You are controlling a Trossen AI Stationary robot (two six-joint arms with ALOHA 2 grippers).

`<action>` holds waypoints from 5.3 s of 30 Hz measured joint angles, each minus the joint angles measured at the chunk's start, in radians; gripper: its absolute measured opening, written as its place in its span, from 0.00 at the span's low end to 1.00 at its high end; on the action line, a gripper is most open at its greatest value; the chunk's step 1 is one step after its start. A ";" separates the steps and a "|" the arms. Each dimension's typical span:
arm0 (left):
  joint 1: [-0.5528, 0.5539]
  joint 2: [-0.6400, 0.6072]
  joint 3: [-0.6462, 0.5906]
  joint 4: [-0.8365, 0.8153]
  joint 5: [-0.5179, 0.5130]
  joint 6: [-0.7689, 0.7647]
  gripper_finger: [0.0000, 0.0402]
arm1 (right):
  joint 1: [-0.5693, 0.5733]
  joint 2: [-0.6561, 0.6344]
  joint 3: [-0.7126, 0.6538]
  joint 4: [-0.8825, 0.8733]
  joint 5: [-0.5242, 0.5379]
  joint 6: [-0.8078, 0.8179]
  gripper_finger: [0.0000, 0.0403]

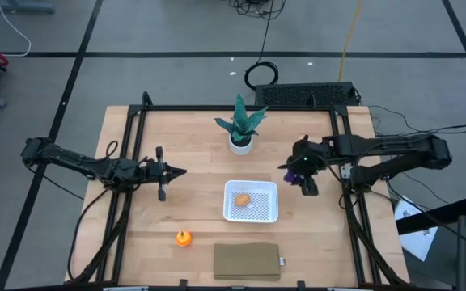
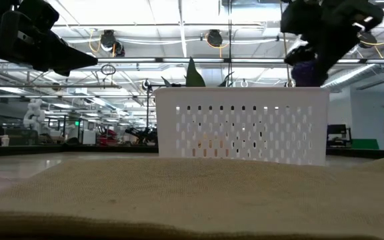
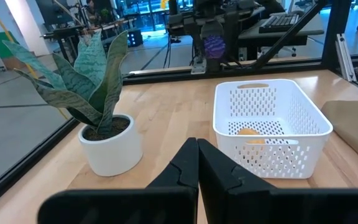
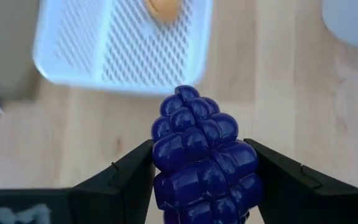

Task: Pick and placing Produce into tupperware
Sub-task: Put the grapes in the white bin, then adjust the white bin

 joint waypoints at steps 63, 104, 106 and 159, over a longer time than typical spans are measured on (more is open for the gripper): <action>0.000 0.000 0.000 -0.027 0.026 0.002 0.00 | 0.184 0.635 0.251 0.266 -0.031 -0.033 0.54; 0.000 0.000 0.000 -0.062 0.026 0.015 0.00 | 0.186 0.698 0.250 0.343 -0.032 -0.145 0.54; 0.000 0.000 0.000 -0.062 0.026 0.015 0.00 | 0.186 0.698 0.250 0.343 -0.032 -0.140 0.54; 0.000 0.000 0.000 -0.091 0.026 0.015 0.00 | 0.058 0.550 0.252 0.553 0.283 -0.091 0.01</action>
